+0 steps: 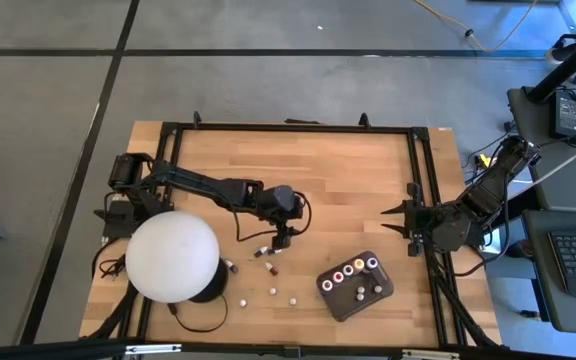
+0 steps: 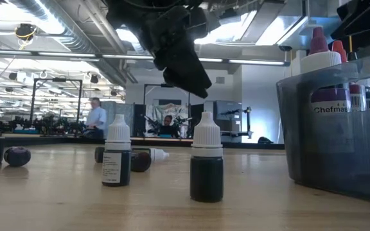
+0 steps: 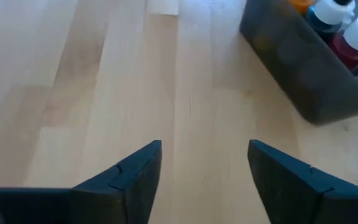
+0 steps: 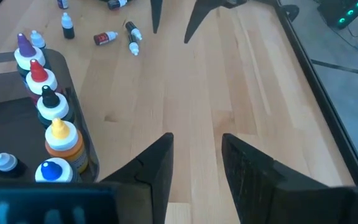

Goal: Pick & Place food coloring
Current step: Put the small green food coloring bottle into the bin

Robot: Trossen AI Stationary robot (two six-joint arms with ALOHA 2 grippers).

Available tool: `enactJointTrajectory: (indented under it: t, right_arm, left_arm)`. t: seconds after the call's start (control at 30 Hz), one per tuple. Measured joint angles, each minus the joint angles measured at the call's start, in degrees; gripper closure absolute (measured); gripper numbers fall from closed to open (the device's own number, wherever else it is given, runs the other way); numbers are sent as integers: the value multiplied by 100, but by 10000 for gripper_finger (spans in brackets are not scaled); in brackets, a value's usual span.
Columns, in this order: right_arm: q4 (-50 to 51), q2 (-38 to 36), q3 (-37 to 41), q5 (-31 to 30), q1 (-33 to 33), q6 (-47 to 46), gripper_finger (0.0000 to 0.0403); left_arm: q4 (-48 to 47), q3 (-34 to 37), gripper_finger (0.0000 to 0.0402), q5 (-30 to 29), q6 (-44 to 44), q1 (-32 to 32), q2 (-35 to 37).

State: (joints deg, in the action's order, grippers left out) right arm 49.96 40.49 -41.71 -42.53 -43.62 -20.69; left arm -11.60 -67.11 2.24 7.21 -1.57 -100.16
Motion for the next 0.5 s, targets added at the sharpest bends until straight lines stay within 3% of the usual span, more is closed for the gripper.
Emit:
enactJointTrajectory:
  t: [0.23, 0.5]
  right_arm:
    - [-1, 0, -1, 0, 0, -1, 263]
    - [-3, 0, -2, 1, 0, -20, 263]
  left_arm:
    - [-243, 0, 152, 76, 404, -122, 0]
    - [-929, 0, 170, -83, -218, -539, 0]
